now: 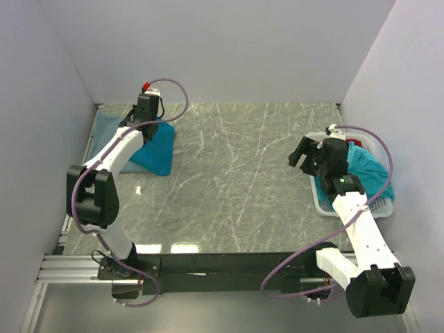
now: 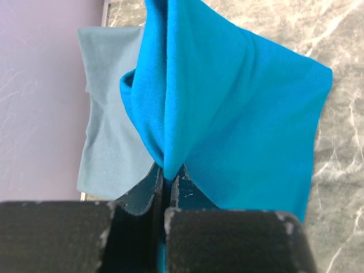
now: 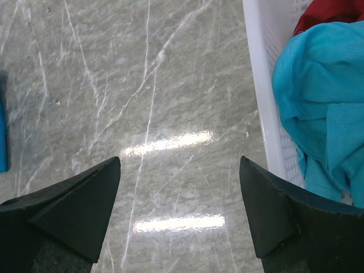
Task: Fold and stack the t-shirts
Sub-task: Neatly place the folded tshirt to the corner
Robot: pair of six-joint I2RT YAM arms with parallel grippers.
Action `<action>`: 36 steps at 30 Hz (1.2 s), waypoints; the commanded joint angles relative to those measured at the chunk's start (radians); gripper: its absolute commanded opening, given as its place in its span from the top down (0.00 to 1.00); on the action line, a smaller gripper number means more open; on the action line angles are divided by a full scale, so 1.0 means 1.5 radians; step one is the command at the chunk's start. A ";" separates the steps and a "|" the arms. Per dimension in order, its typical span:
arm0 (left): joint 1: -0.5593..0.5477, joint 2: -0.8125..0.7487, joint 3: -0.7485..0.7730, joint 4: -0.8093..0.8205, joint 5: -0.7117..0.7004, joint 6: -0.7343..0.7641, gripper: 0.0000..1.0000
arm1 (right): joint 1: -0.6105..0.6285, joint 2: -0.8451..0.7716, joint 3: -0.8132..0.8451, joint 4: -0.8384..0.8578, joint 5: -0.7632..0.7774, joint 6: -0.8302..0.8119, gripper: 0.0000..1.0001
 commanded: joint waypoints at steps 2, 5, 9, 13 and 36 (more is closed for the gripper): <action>0.002 -0.008 0.056 -0.040 0.030 0.010 1.00 | -0.003 -0.002 0.006 0.016 0.001 -0.012 0.09; 0.002 -0.017 0.075 -0.067 0.046 0.005 1.00 | -0.003 -0.004 0.004 0.017 0.000 -0.012 0.09; 0.001 -0.022 0.117 -0.112 0.078 -0.007 1.00 | -0.003 0.001 0.009 0.012 -0.003 -0.011 0.09; 0.001 -0.024 0.131 -0.125 0.071 -0.004 1.00 | -0.003 -0.003 0.008 0.012 -0.004 -0.011 0.09; 0.003 -0.059 0.160 -0.125 0.085 0.009 1.00 | -0.004 -0.021 0.001 0.023 -0.010 -0.012 0.09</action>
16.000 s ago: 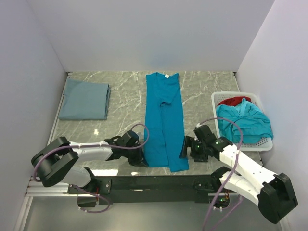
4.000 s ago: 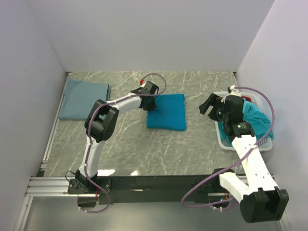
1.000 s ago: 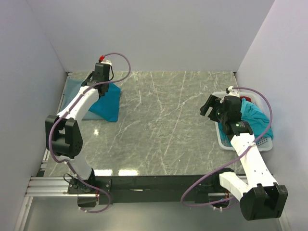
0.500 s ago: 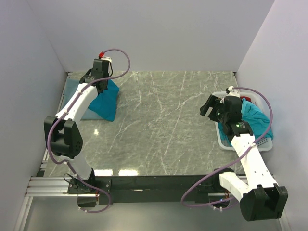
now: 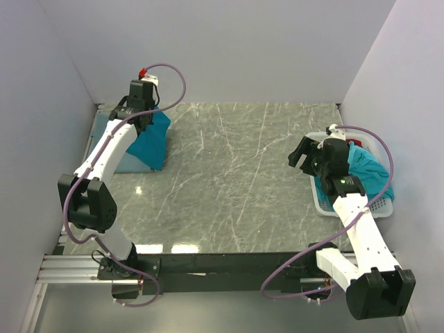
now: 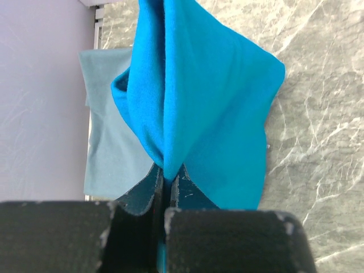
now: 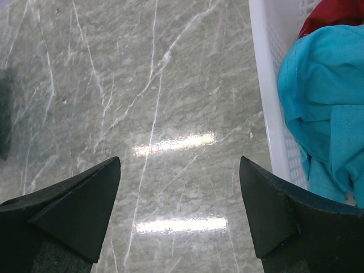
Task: Fold and stack the t-shirts
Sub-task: Neatly place the folded tshirt to the corner
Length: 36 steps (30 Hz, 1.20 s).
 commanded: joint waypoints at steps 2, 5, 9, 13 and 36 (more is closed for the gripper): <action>0.005 -0.030 0.035 0.019 0.003 0.010 1.00 | -0.004 -0.010 0.001 0.021 0.000 -0.011 0.09; 0.013 -0.030 0.029 0.018 0.011 0.012 1.00 | -0.003 -0.008 0.000 0.023 0.002 -0.009 0.09; 0.037 -0.027 0.016 0.038 0.019 0.016 1.00 | -0.003 -0.002 0.002 0.021 0.002 -0.009 0.09; 0.062 -0.013 0.015 0.051 0.043 0.028 1.00 | -0.004 -0.002 0.001 0.023 0.007 -0.010 0.09; 0.212 0.104 0.013 0.111 0.115 0.030 1.00 | -0.004 0.018 0.003 0.017 0.045 -0.009 0.09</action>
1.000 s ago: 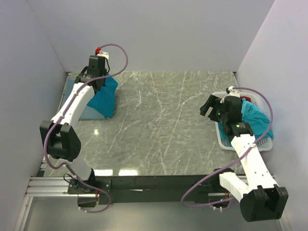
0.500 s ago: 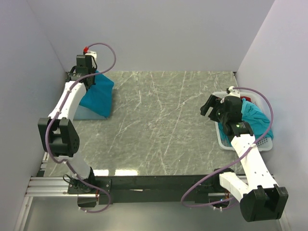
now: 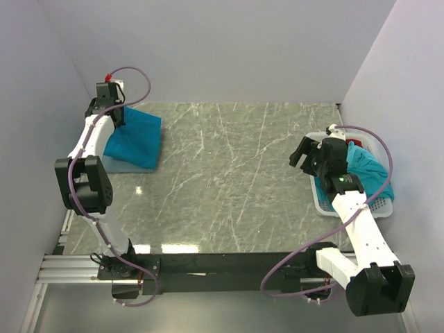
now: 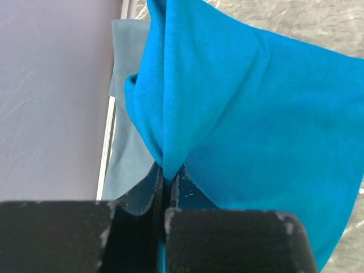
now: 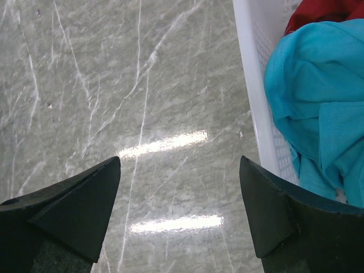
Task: Fold and stack the t-shirts
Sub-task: Neatly place the folded tshirt to the corner
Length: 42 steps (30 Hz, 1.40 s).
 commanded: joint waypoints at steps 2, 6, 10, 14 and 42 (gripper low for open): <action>0.012 -0.009 -0.007 0.046 -0.004 -0.007 1.00 | -0.003 -0.002 0.004 0.017 0.019 -0.010 0.09; 0.022 0.004 -0.014 0.052 0.002 -0.017 1.00 | -0.004 -0.003 0.003 0.014 0.021 -0.011 0.09; 0.033 0.013 -0.026 0.065 -0.003 -0.033 1.00 | -0.003 -0.004 0.003 0.015 0.021 -0.011 0.09; 0.040 0.027 -0.041 0.088 -0.040 -0.037 1.00 | -0.004 0.000 0.005 0.014 0.021 -0.012 0.09; 0.049 0.050 -0.067 0.227 -0.228 -0.124 0.54 | -0.003 0.015 0.013 0.009 0.035 -0.013 0.09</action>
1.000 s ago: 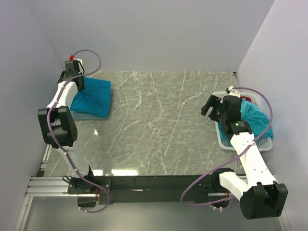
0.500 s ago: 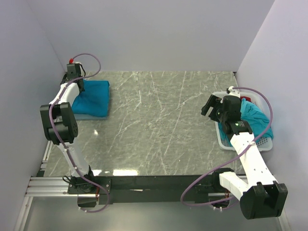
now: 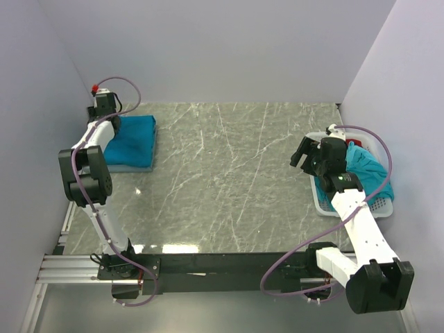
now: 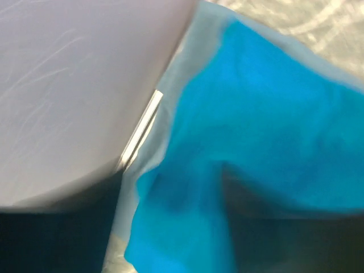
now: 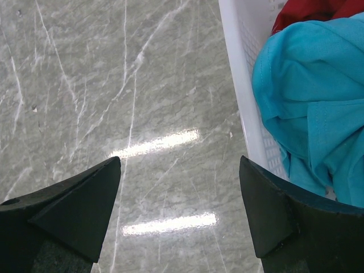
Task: Fold and stack the t-shirts
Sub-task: Neatly place the folded tshirt to the corner, then reset both grippers
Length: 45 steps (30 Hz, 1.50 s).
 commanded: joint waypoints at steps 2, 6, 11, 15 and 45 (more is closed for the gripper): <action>0.006 -0.058 -0.018 0.077 -0.078 -0.062 0.01 | -0.003 0.007 0.015 0.010 0.009 -0.004 0.09; 0.006 -0.063 0.043 0.009 -0.086 -0.102 0.00 | -0.003 0.004 0.015 0.012 0.008 -0.003 0.09; 0.005 -0.133 0.065 -0.033 0.003 -0.181 0.01 | -0.003 -0.008 0.012 0.015 0.007 -0.007 0.09; 0.003 -0.263 -0.022 0.030 0.138 -0.256 0.00 | -0.004 -0.011 0.014 0.013 0.005 -0.007 0.09; -0.403 -0.676 -0.529 0.062 0.101 -0.480 0.01 | -0.002 -0.187 -0.159 0.156 -0.168 0.046 0.07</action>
